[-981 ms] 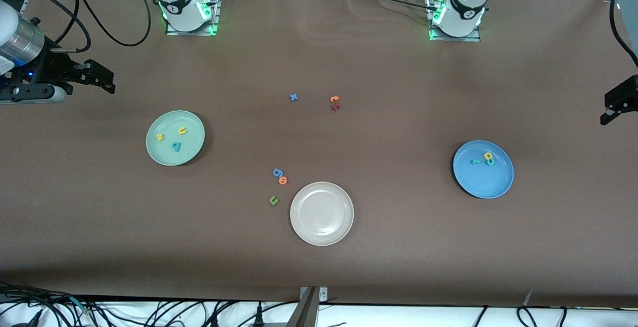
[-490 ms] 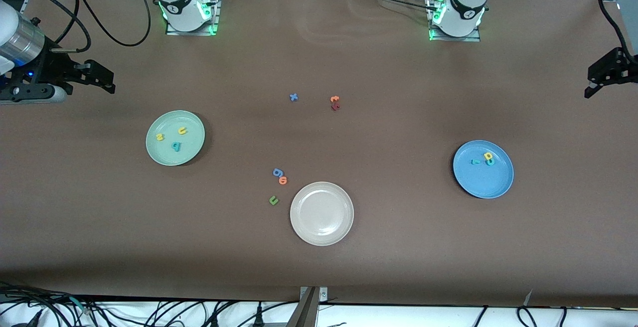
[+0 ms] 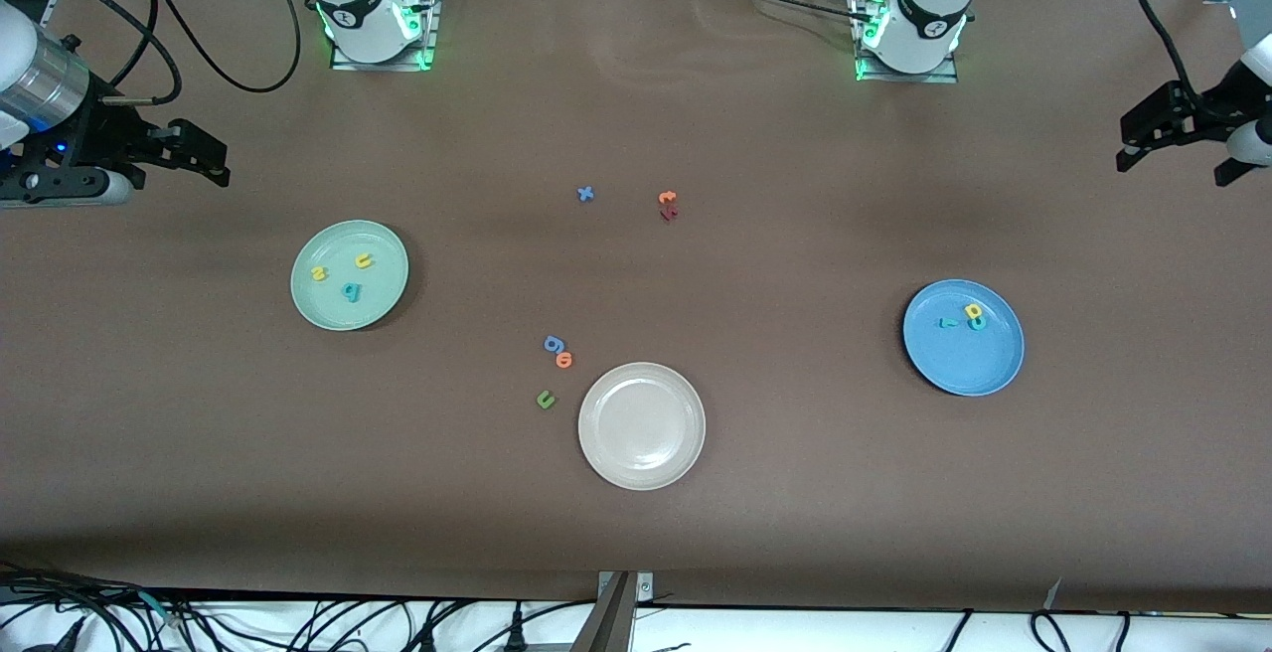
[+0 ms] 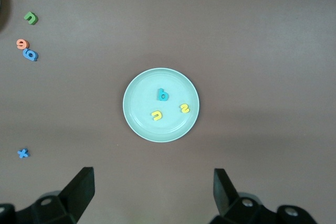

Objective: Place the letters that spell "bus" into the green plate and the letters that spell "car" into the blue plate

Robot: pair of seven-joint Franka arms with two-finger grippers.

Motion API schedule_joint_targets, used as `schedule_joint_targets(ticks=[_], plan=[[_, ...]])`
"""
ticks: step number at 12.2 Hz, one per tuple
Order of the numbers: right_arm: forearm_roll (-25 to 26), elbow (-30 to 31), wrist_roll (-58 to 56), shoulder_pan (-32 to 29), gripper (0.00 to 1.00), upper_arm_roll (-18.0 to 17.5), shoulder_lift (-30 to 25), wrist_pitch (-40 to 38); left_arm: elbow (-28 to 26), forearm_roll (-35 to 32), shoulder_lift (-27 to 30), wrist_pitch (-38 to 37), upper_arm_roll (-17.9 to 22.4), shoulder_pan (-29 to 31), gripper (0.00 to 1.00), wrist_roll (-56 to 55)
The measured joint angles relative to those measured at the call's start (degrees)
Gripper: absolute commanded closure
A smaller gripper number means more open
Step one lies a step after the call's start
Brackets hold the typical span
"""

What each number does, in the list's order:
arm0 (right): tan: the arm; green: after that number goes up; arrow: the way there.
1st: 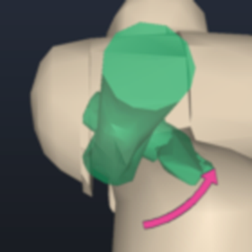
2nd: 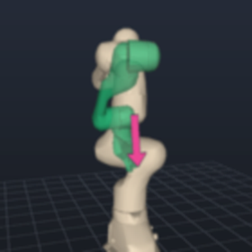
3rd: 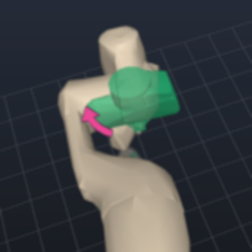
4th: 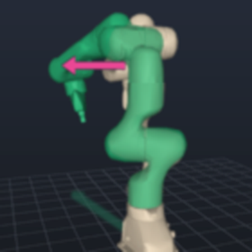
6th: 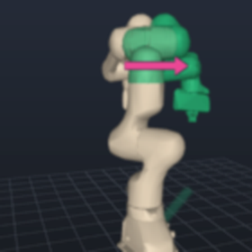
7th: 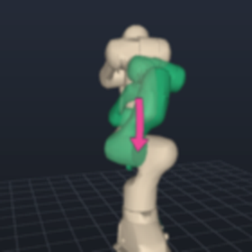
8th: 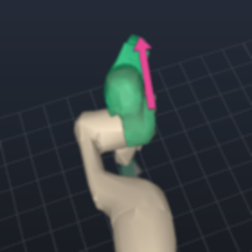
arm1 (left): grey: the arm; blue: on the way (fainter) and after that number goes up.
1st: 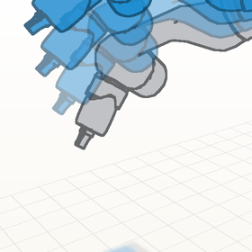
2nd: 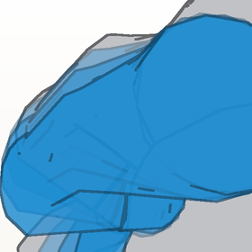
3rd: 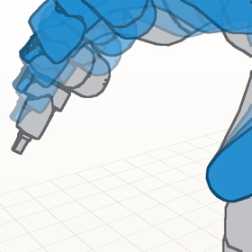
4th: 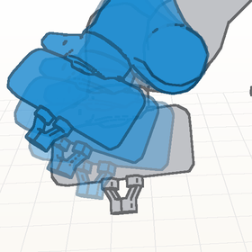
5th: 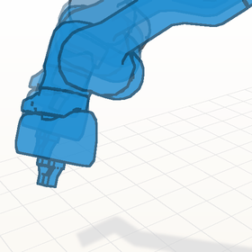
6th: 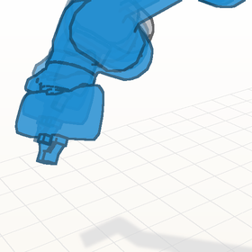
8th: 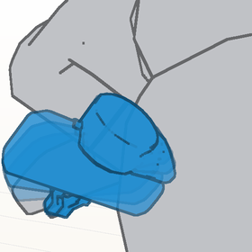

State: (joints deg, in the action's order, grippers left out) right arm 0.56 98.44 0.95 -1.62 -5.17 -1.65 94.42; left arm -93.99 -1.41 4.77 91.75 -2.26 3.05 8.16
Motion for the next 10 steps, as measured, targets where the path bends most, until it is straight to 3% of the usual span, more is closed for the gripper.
schedule_joint_targets(ticks=[4, 10], plan=[[0.0, 0.0, 0.0, 0.0, 0.0, 0.0, 0.0, 0.0, -7.0, 3.45, 4.66, -0.35, 0.95, 0.38, 0.0, -5.64], [0.0, 0.0, 0.0, 0.0, 0.0, 0.0, 0.0, 0.0, -8.38, 3.55, 5.53, -0.35, 0.52, 0.42, 0.0, -10.72]])
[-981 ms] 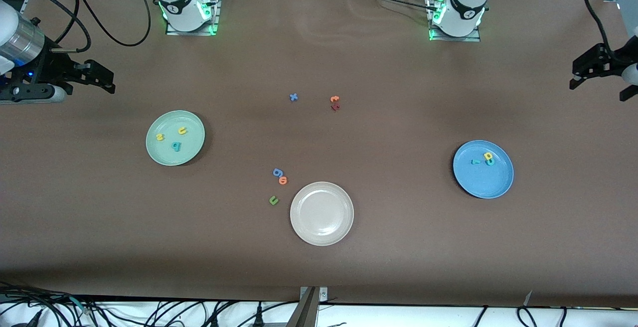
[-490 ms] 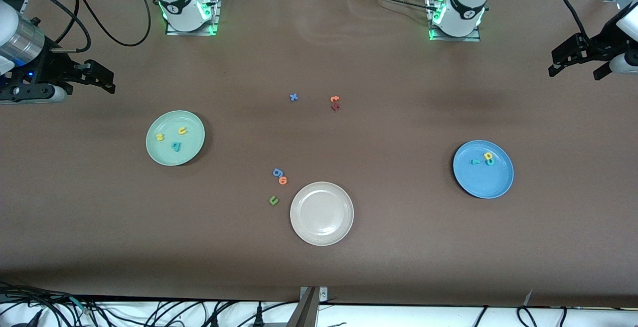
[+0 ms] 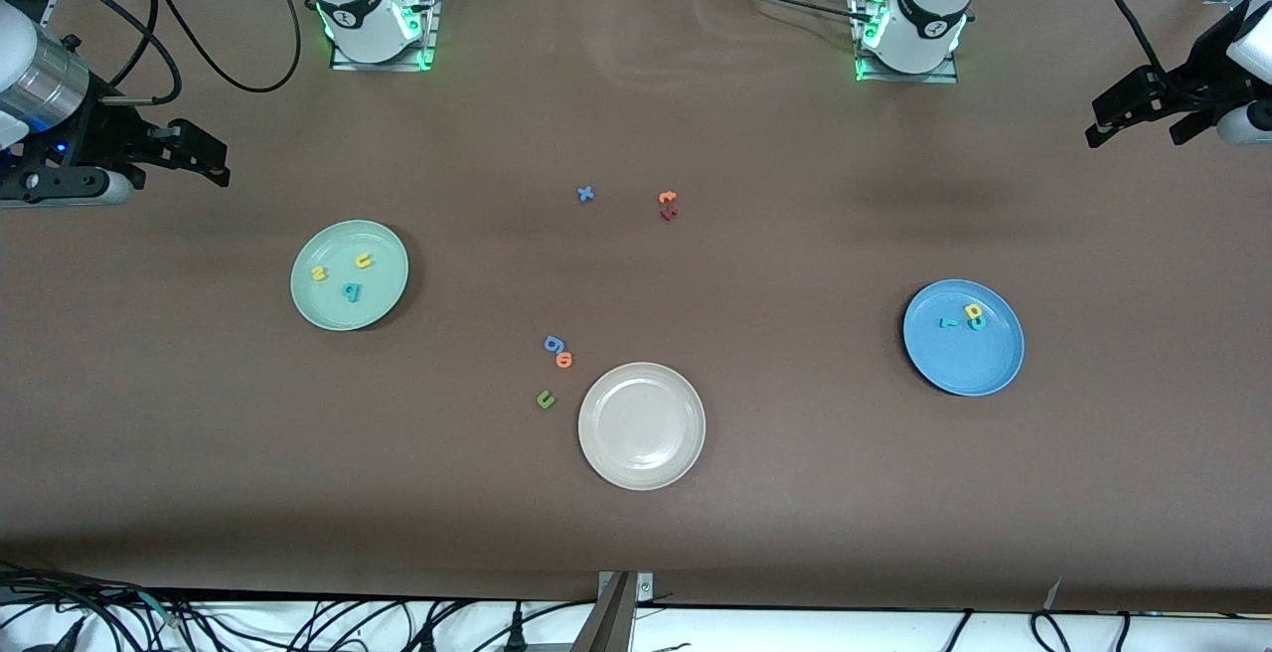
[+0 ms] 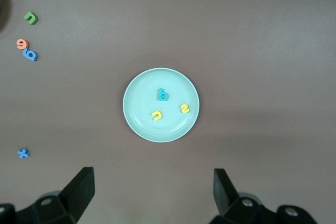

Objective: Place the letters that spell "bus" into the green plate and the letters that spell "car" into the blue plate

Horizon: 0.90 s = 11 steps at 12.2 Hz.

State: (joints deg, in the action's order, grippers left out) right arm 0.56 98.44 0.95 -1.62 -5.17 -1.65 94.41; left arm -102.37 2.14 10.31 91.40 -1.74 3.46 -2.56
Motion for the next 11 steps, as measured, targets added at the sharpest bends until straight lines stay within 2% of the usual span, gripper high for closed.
schedule_joint_targets(ticks=[4, 11], plan=[[0.0, -0.06, 0.0, 0.0, 0.0, 0.0, 0.0, 0.0, 0.86, 0.0, -0.31, 0.17, -0.88, -0.56, 0.0, 1.44], [0.0, -0.3, 0.0, 0.0, 0.0, 0.0, 0.0, 0.0, 7.17, 0.0, -5.11, -5.39, -0.69, -0.31, 0.0, 3.11]])
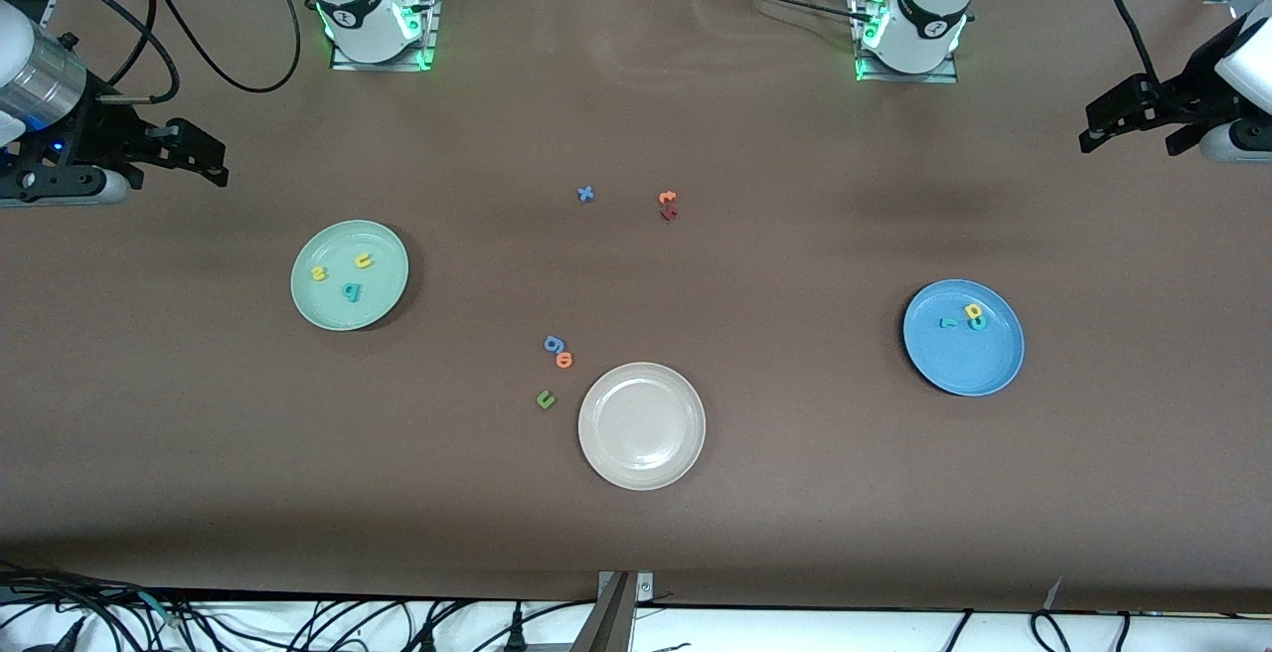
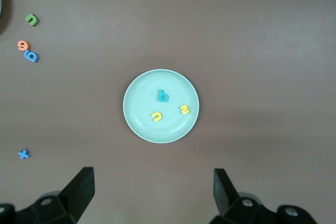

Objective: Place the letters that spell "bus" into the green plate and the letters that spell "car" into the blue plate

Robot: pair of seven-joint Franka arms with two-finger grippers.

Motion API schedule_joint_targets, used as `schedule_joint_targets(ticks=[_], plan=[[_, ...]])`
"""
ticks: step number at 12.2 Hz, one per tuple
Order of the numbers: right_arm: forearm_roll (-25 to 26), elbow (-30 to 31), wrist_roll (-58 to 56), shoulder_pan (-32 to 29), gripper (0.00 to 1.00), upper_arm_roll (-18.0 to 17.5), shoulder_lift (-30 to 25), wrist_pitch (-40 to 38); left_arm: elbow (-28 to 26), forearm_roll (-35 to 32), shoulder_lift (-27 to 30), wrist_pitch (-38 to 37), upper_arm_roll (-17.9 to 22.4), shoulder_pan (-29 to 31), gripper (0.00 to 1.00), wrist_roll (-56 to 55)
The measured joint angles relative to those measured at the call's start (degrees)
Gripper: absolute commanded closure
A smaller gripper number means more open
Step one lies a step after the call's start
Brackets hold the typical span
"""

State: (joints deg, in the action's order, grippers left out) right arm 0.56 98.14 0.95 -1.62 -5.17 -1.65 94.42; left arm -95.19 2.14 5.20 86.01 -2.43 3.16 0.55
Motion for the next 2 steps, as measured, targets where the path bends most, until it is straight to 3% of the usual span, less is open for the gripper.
schedule_joint_targets(ticks=[2], plan=[[0.0, 0.0, 0.0, 0.0, 0.0, 0.0, 0.0, 0.0, 0.61, 0.0, 0.04, -0.79, -0.09, 0.0, 0.0, 0.07]])
